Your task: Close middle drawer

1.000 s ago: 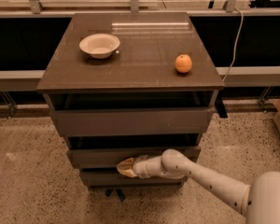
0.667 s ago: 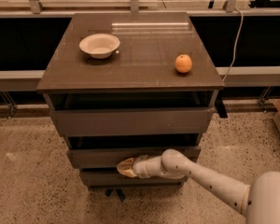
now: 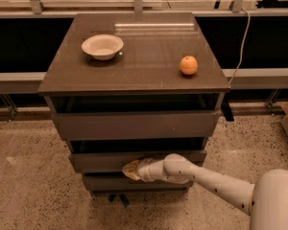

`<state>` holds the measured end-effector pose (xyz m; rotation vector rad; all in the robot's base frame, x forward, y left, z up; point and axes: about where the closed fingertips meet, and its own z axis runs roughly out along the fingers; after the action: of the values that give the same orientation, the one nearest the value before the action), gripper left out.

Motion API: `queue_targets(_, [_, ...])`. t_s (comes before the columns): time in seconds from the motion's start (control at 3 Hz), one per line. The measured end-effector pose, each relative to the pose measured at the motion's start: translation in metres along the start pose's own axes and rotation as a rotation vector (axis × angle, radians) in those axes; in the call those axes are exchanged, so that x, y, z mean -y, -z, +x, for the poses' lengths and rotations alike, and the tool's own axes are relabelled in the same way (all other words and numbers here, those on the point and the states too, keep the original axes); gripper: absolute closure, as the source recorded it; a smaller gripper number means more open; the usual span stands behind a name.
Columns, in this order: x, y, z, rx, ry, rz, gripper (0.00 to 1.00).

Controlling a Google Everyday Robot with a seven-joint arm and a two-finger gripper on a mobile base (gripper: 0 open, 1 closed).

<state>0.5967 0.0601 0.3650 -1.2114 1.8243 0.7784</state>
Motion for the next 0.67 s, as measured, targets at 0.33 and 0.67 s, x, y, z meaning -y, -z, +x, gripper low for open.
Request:
queue_targets(0.33, [0.0099,-0.0016,0.0020,-0.014,-0.006,0.041,1.00])
queue_targets(0.67, [0.0135,-0.0001,0.0022,0.006,-0.012,0.048,1.00])
